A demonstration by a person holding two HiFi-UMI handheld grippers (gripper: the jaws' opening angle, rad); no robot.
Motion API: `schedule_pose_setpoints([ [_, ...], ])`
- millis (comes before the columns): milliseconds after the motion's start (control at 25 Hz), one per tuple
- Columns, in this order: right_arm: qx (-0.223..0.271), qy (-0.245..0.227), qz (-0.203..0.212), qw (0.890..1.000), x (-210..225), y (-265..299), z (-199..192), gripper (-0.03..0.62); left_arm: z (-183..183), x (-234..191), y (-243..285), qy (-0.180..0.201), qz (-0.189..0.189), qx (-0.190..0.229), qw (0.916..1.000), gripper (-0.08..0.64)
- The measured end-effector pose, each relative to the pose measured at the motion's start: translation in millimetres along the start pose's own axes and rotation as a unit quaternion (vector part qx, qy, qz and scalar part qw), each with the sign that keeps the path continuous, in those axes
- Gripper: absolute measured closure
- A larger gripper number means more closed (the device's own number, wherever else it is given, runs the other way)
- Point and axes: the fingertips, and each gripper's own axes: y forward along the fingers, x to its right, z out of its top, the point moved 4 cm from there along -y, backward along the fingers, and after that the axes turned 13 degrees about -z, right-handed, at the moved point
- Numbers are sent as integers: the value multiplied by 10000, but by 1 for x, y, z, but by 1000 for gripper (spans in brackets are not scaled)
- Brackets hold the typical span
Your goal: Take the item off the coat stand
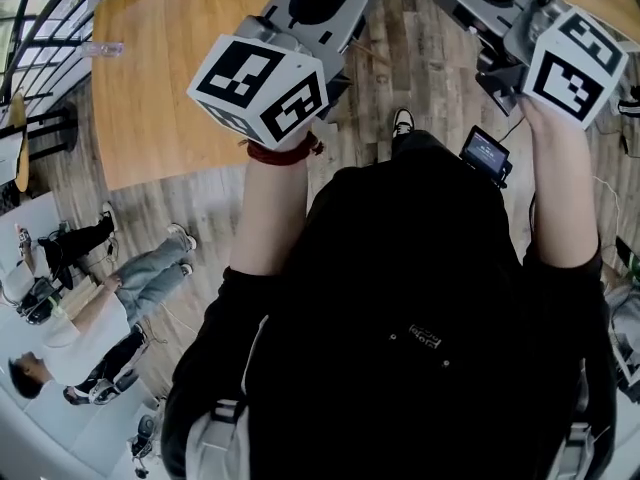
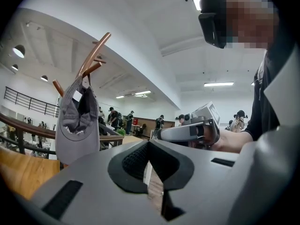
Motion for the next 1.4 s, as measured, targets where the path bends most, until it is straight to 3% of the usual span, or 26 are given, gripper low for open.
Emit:
schedule_pose_setpoints([
  [560, -7, 34, 476, 9989, 96, 28, 39, 577, 22, -60, 75, 85, 472, -4, 9989, 557],
  [960, -69, 257, 667, 9974, 137, 53, 30, 577, 6, -97, 86, -127, 857, -36, 9962, 557],
  [1200, 101, 189, 756, 9969, 127, 55, 47, 577, 26, -100, 74, -2, 1022, -2, 9948, 557],
  [1400, 146, 252, 742, 9968, 140, 55, 40, 577, 19, -98, 84, 52, 995, -71, 9950, 557],
])
